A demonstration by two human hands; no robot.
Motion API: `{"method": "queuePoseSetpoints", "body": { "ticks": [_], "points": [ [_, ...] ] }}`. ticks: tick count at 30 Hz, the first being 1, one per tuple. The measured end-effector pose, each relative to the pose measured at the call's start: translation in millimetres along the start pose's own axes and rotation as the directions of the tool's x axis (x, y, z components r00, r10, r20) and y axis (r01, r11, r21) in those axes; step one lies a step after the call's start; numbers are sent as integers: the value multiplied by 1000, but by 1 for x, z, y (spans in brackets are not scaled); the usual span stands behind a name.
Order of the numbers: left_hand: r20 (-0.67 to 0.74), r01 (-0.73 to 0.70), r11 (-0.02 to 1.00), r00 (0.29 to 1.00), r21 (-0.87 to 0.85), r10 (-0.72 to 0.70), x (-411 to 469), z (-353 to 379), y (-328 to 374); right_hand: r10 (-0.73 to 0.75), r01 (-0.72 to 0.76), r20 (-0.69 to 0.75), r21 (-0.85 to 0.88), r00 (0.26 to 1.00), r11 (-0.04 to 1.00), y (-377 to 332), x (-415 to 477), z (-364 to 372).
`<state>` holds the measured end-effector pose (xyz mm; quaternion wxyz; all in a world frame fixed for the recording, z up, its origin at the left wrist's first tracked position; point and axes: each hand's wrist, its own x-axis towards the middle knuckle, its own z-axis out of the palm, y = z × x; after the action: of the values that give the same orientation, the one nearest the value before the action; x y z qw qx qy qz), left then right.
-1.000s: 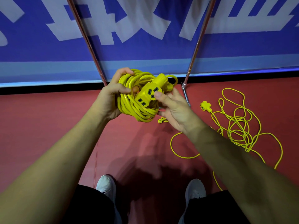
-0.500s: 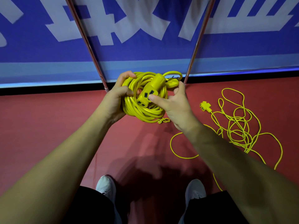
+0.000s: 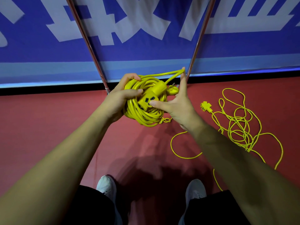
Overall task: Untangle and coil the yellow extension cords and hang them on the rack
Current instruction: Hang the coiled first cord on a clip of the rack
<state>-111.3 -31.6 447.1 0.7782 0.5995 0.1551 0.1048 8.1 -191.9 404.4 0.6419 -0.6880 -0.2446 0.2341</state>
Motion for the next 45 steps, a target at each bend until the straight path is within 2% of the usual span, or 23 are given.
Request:
{"method": "queuePoseSetpoints", "body": {
  "ticks": [8, 11, 13, 15, 17, 18, 20, 23, 26, 33, 39, 45],
  "points": [
    [-5, -2, 1000, 1000, -5, 2, 4, -3, 3, -119, 108, -116, -96, 986, 990, -3, 3, 6],
    [6, -14, 1000, 1000, 6, 14, 4, -6, 0, -170, 135, -158, -212, 973, 968, -2, 3, 9],
    [13, -17, 1000, 1000, 3, 17, 4, -8, -1, -227, 156, -168, -356, 959, 922, -9, 3, 7],
    [10, -20, 999, 1000, 31, 20, 4, -9, -2, -299, 219, -77, -517, 951, 828, -21, 3, 2],
    [29, -20, 996, 999, 89, 17, 3, -10, -3, -319, 321, 120, -627, 940, 710, -29, 0, -3],
    [47, -16, 995, 999, 101, 11, 2, -10, -3, -308, 368, 208, -631, 928, 683, -29, -1, -5],
    [71, 0, 996, 997, 92, -7, 0, -8, -5, -273, 397, 290, -606, 917, 689, -23, -1, -8],
    [71, 16, 999, 997, 35, -18, -1, -3, -7, -251, 382, 296, -582, 922, 718, -18, -1, -12],
    [83, 6, 995, 996, 97, -14, 2, -1, -9, -251, 383, 296, -586, 922, 714, -16, -3, -12],
    [75, -11, 975, 997, 221, -6, 5, 2, -11, -246, 335, 235, -763, 940, 553, -15, -14, -6],
    [39, -9, 965, 999, 261, -1, 5, 0, -13, -196, 268, 186, -759, 963, 594, -12, -13, 4],
    [40, -66, 942, 998, 328, 56, 3, 2, -18, -158, 197, 125, -761, 979, 618, -9, -15, 14]
  ]
}}
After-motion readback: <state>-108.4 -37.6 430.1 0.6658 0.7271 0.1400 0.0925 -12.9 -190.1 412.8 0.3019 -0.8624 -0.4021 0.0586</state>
